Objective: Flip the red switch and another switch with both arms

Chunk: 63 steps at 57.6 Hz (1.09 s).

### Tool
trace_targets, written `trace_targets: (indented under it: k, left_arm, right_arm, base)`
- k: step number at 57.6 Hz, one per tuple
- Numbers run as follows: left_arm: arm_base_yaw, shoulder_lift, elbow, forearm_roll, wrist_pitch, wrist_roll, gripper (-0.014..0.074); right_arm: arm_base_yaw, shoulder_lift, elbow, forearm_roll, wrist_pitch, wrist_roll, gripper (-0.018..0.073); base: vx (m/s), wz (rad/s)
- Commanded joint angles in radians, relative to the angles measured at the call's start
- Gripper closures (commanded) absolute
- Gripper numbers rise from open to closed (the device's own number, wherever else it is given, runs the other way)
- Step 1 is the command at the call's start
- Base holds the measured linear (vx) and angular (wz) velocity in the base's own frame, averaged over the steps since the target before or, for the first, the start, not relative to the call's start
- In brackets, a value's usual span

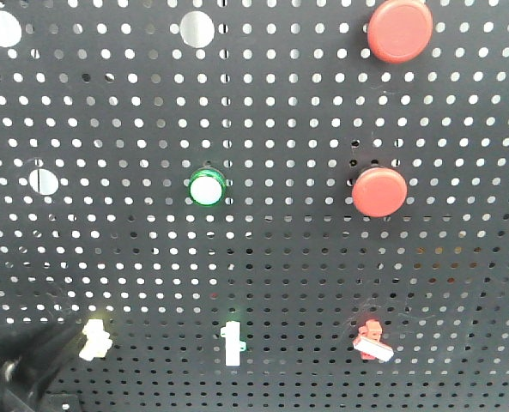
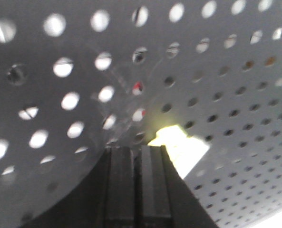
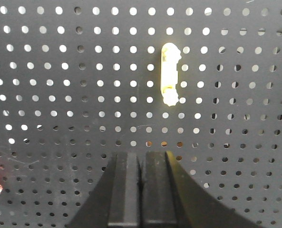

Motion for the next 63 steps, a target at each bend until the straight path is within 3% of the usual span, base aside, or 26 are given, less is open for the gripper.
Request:
trace_targets:
  k: [1, 20, 25, 32, 39, 44, 52, 56, 63]
  left_arm:
    - [-0.004, 0.006, 0.025, -0.031, -0.025, -0.004, 0.0594]
    - [-0.004, -0.169, 0.141, -0.029, -0.005, -0.004, 0.0594]
    - [-0.004, -0.270, 0.159, -0.029, 0.025, -0.004, 0.0594]
    - [-0.004, -0.404, 0.160, -0.029, 0.126, -0.004, 0.0594]
    - [-0.004, -0.531, 0.160, -0.023, 0.208, -0.001, 0.0594]
    - [-0.004, -0.600, 0.160, 0.010, 0.244, -0.001, 0.0594]
    - [-0.004, -0.667, 0.160, 0.119, 0.287, -0.001, 0.0594]
    - [-0.004, -0.679, 0.160, 0.161, 0.307, -0.002, 0.0594]
    - [-0.004, -0.680, 0.160, 0.163, 0.336, -0.002, 0.0594]
  right_arm:
    - [-0.005, 0.013, -0.032, 0.000, -0.078, -0.004, 0.0561]
    - [-0.005, 0.039, -0.032, 0.048, -0.075, -0.042, 0.0561]
    - [-0.003, 0.080, -0.032, 0.073, -0.075, -0.110, 0.0561]
    - [-0.003, 0.152, -0.032, 0.184, -0.076, -0.281, 0.0561]
    - [0.000, 0.246, -0.035, 0.404, -0.079, -0.522, 0.0561]
    - [0.050, 0.320, -0.038, 0.608, -0.078, -0.730, 0.0561]
    - [0.248, 0.442, -0.066, 0.931, -0.081, -1.160, 0.0561]
    - [0.352, 0.488, -0.081, 1.078, -0.172, -1.270, 0.0561]
    - [0.476, 0.545, -0.105, 1.263, -0.355, -1.437, 0.0561]
  base:
    - [0.00, 0.00]
    - [0.00, 0.00]
    - [0.00, 0.00]
    - [0.00, 0.00]
    - [0.00, 0.00]
    - [0.00, 0.00]
    - [0.00, 0.00]
    - [0.00, 0.00]
    - [0.00, 0.00]
